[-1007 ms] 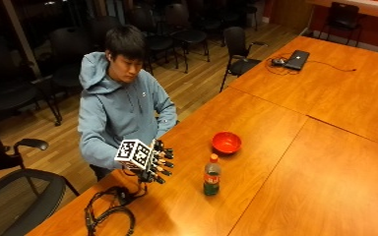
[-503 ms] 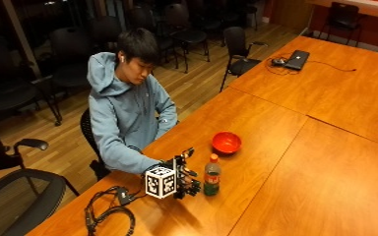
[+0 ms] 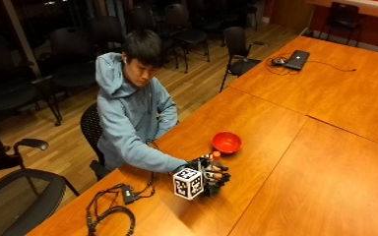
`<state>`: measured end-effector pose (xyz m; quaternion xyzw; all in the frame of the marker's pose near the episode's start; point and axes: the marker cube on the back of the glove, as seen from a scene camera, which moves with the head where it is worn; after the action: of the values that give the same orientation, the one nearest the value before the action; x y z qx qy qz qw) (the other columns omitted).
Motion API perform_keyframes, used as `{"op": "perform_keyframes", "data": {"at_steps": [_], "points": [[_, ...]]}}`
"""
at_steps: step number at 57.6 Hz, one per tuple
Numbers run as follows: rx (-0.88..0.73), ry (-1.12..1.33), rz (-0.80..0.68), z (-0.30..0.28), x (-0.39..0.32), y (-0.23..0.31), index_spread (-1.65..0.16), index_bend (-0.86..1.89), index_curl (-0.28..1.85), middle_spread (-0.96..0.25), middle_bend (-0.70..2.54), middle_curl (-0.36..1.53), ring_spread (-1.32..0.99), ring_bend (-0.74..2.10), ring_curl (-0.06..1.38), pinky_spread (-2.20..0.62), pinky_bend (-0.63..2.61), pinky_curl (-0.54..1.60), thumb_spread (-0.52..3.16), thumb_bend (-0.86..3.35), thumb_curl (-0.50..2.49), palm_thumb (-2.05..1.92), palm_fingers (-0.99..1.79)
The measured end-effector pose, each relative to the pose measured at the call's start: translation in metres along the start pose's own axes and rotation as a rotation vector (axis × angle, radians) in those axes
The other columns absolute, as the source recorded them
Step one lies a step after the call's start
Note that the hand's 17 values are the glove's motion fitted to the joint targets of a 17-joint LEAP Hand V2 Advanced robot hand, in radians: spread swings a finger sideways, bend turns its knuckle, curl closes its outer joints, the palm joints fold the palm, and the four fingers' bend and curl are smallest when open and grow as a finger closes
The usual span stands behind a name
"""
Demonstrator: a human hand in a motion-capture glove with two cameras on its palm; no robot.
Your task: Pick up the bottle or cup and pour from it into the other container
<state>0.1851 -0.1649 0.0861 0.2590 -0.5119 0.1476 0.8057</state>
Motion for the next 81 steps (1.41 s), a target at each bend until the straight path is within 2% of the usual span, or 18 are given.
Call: {"op": "perform_keyframes", "data": {"at_steps": [8, 12, 24, 41, 50, 63, 73, 78, 81], "points": [[0.045, -0.015, -0.001, 0.014, -0.004, -0.006, -0.25, 0.21, 0.27, 0.03, 0.34, 0.36, 0.02, 0.56, 0.32, 0.14, 0.65, 0.25, 0.76, 0.02, 0.45, 0.94, 0.83], [0.056, -0.011, -0.015, 0.023, -0.004, -0.004, -0.2, 0.19, 0.3, 0.02, 0.35, 0.38, -0.02, 0.54, 0.33, 0.09, 0.58, 0.24, 0.74, 0.01, 0.48, 0.99, 0.93], [0.034, -0.01, -0.001, 0.04, -0.015, -0.004, -0.14, 0.13, 0.33, -0.01, 0.3, 0.4, -0.09, 0.52, 0.36, 0.0, 0.51, 0.26, 0.64, -0.02, 0.54, 1.04, 1.04], [-0.186, 0.154, -0.085, 0.064, -0.063, 0.011, -0.11, 0.13, 0.33, -0.03, 0.26, 0.44, -0.11, 0.48, 0.39, -0.06, 0.49, 0.29, 0.51, -0.03, 0.6, 1.05, 1.09], [-0.402, 0.479, -0.165, 0.102, -0.09, 0.031, -0.11, 0.13, 0.33, -0.03, 0.24, 0.45, -0.11, 0.46, 0.4, -0.07, 0.48, 0.31, 0.47, -0.03, 0.62, 1.04, 1.09], [-0.611, 1.066, -0.244, 0.103, -0.155, -0.008, -0.1, 0.13, 0.33, -0.03, 0.23, 0.47, -0.11, 0.45, 0.41, -0.08, 0.48, 0.32, 0.44, -0.03, 0.64, 1.04, 1.11], [-0.747, 1.545, -0.272, 0.17, -0.156, 0.018, -0.1, 0.13, 0.33, -0.03, 0.22, 0.48, -0.11, 0.45, 0.42, -0.09, 0.47, 0.33, 0.44, -0.03, 0.66, 1.04, 1.11], [-0.851, 1.801, -0.419, 0.187, -0.159, 0.025, -0.1, 0.13, 0.33, -0.03, 0.22, 0.48, -0.12, 0.44, 0.42, -0.09, 0.46, 0.33, 0.44, -0.03, 0.66, 1.03, 1.1], [-0.835, 1.954, -0.473, 0.212, -0.157, 0.036, -0.11, 0.13, 0.34, -0.03, 0.22, 0.48, -0.12, 0.44, 0.42, -0.09, 0.45, 0.33, 0.45, -0.04, 0.66, 1.03, 1.1]]}}
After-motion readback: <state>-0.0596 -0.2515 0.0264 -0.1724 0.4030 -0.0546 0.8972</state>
